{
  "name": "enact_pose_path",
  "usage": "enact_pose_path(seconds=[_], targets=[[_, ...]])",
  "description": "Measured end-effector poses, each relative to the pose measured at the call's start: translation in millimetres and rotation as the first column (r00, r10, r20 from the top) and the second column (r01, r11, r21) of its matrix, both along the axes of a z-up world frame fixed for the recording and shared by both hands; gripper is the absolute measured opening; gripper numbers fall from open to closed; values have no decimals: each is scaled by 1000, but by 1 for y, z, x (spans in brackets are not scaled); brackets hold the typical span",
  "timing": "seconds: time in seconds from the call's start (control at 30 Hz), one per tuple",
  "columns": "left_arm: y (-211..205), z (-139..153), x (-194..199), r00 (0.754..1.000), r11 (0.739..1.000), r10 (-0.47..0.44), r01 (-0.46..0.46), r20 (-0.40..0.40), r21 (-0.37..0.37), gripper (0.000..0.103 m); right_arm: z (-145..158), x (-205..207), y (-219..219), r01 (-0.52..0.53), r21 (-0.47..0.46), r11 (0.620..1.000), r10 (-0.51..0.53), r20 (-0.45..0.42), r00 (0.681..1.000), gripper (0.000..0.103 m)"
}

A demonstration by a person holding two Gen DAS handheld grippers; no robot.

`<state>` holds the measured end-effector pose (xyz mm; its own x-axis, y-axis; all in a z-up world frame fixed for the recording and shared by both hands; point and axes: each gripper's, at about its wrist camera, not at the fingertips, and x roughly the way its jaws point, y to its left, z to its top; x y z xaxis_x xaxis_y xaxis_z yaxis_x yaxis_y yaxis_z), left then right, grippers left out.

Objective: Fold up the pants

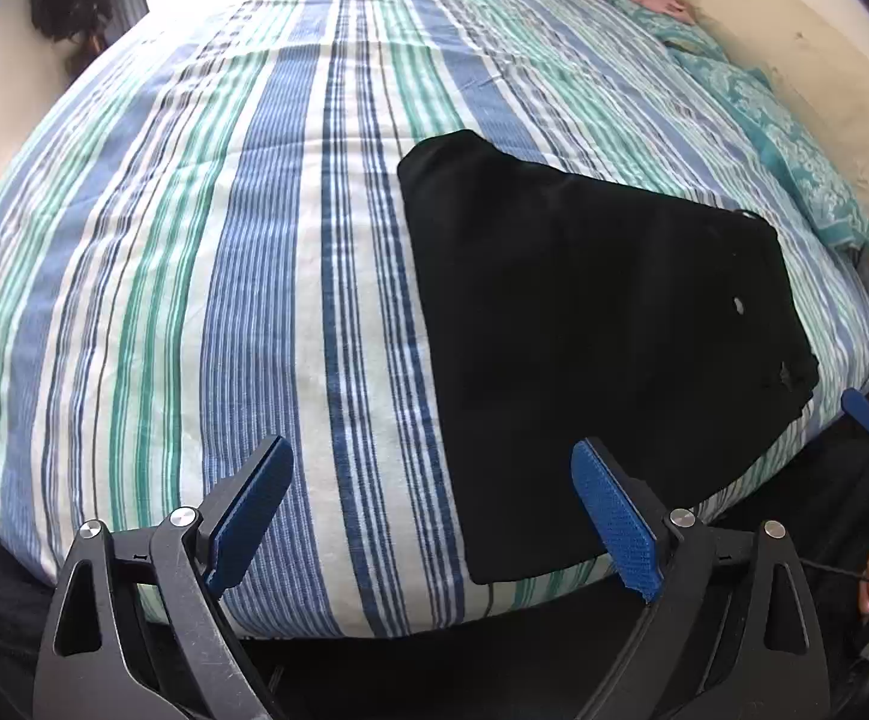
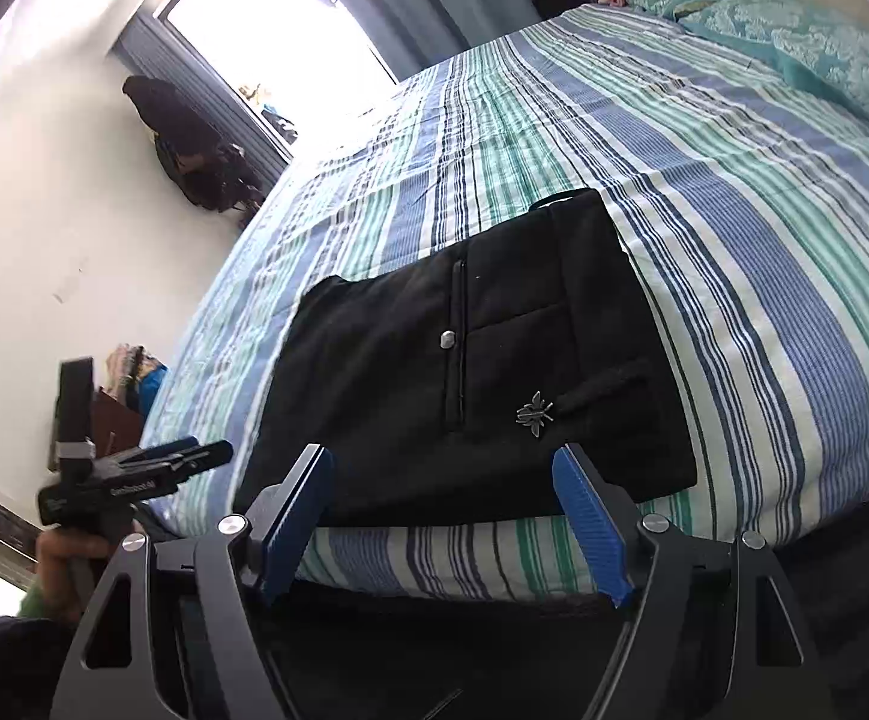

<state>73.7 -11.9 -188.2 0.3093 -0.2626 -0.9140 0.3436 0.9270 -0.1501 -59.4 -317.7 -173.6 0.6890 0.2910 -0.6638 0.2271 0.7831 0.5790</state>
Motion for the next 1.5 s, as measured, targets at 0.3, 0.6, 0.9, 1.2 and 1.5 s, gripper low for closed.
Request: enact_pose_path(seconds=[0.3,0.6,0.9,1.2,1.5], targets=[[21,-17,41,989,976,23,-54,-144,-213,95,-26,38,-115,-4,130,992,19,-113,993,82],[4,-21,43,992,975,-24,-4,-123,-224,95,-64,59,-112,-43,195,980,74,-155,985,82],[-31,-50,59,984,973,-77,38,-160,-229,96,-107,91,-101,-133,359,924,205,-171,964,87],[-37,-21,47,991,950,-80,43,-107,-310,17,-92,91,-77,-213,331,919,258,-99,961,41],[-14,40,68,997,938,-81,79,7,-337,16,-32,123,-46,-298,287,910,301,32,953,36]])
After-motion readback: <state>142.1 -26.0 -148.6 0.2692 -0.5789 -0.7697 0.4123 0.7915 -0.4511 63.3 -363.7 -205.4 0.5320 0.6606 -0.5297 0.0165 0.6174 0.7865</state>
